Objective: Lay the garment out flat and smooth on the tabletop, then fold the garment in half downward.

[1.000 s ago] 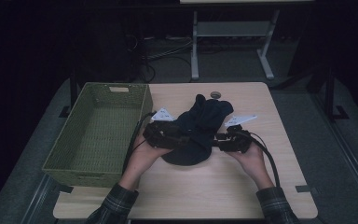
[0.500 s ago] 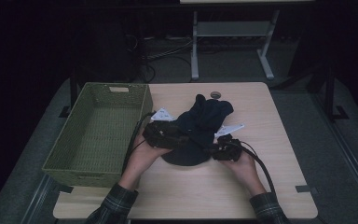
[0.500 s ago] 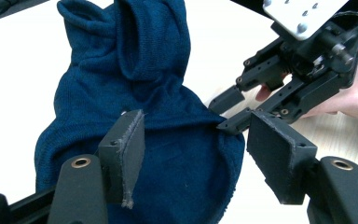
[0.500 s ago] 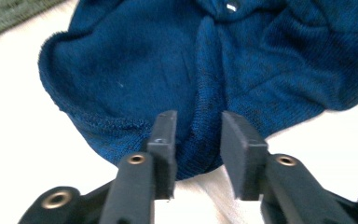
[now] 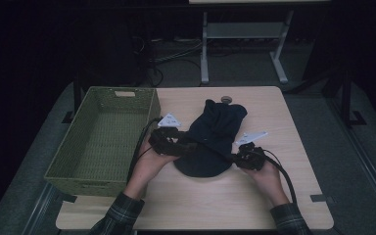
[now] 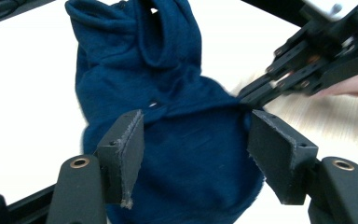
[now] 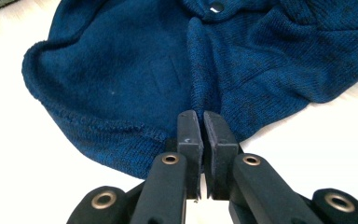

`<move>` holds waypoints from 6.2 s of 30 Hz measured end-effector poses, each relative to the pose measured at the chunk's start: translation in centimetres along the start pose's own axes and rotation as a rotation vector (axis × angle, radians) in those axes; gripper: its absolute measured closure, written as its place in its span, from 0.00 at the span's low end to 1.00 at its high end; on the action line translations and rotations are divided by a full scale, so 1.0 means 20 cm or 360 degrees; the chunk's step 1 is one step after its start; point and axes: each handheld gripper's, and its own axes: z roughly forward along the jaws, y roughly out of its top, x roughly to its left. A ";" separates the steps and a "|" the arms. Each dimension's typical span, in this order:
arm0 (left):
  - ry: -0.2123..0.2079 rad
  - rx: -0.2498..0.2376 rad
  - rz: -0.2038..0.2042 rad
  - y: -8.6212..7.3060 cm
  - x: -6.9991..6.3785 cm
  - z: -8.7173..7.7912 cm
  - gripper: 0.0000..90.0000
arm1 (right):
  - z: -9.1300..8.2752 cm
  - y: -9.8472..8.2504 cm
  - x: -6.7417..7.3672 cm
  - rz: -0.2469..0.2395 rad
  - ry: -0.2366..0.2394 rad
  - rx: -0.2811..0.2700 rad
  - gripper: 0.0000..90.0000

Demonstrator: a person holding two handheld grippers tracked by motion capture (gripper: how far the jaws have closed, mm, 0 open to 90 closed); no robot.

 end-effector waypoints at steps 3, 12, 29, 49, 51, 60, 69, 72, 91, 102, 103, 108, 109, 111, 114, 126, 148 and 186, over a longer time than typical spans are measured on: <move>0.0005 0.0010 0.0000 0.00 0.00 0.01 0.40 | -0.05 -0.04 -0.03 0.0000 -0.0020 0.0017 0.96; 0.0043 0.0104 0.0038 -0.06 -0.08 0.16 0.43 | -0.21 -0.17 -0.09 -0.0024 -0.0053 0.0003 0.96; 0.0093 0.0380 0.0155 -0.19 -0.09 0.35 0.94 | -0.23 -0.22 -0.08 -0.0025 -0.0035 0.0011 0.96; -0.0144 0.0361 0.0105 -0.45 -0.33 0.16 0.90 | -0.33 -0.41 0.14 -0.0068 0.0085 0.0012 0.95; -0.0153 0.0363 0.0116 -0.46 -0.36 0.15 0.90 | -0.34 -0.43 0.16 -0.0067 0.0096 0.0022 0.95; -0.0207 0.0352 0.0105 -0.49 -0.41 0.13 0.80 | -0.39 -0.50 0.21 -0.0078 0.0108 0.0004 0.91; -0.0192 0.0232 0.0033 -0.43 -0.37 0.08 0.50 | -0.41 -0.44 0.19 -0.0043 0.0087 -0.0076 0.58; -0.0164 0.0209 0.0047 -0.38 -0.33 0.08 0.47 | -0.41 -0.41 0.16 -0.0036 0.0080 -0.0090 0.56; 0.0025 0.0091 0.0089 -0.10 -0.06 0.20 0.47 | -0.35 -0.14 -0.10 0.0019 -0.0056 -0.0159 0.56; 0.0104 0.0029 -0.0017 0.03 0.12 0.31 0.47 | -0.27 0.04 -0.29 0.0082 -0.0098 -0.0154 0.57; 0.0116 0.0035 -0.0031 0.04 0.14 0.32 0.47 | -0.26 0.06 -0.30 0.0088 -0.0107 -0.0154 0.57; 0.0182 0.0032 -0.0057 0.07 0.24 0.38 0.48 | -0.22 0.13 -0.38 0.0126 -0.0120 -0.0147 0.58; 0.0181 0.0025 -0.0072 0.07 0.26 0.39 0.48 | -0.20 0.15 -0.40 0.0125 -0.0129 -0.0140 0.58; 0.0198 0.0034 -0.0104 0.08 0.29 0.44 0.48 | -0.18 0.18 -0.43 0.0147 -0.0132 -0.0145 0.59; 0.0206 0.0064 -0.0143 0.07 0.34 0.50 0.48 | -0.13 0.20 -0.47 0.0167 -0.0165 -0.0151 0.60; 0.0169 0.0114 -0.0254 -0.02 0.41 0.65 0.45 | 0.05 0.19 -0.56 0.0268 -0.0138 -0.0050 0.59; 0.0102 0.0223 -0.0125 0.03 0.38 0.75 0.49 | 0.11 0.15 -0.55 0.0258 -0.0129 0.0050 0.60; 0.0241 -0.0130 -0.0001 0.29 0.34 0.39 0.90 | -0.07 0.46 -0.45 0.0063 -0.0241 -0.0178 0.90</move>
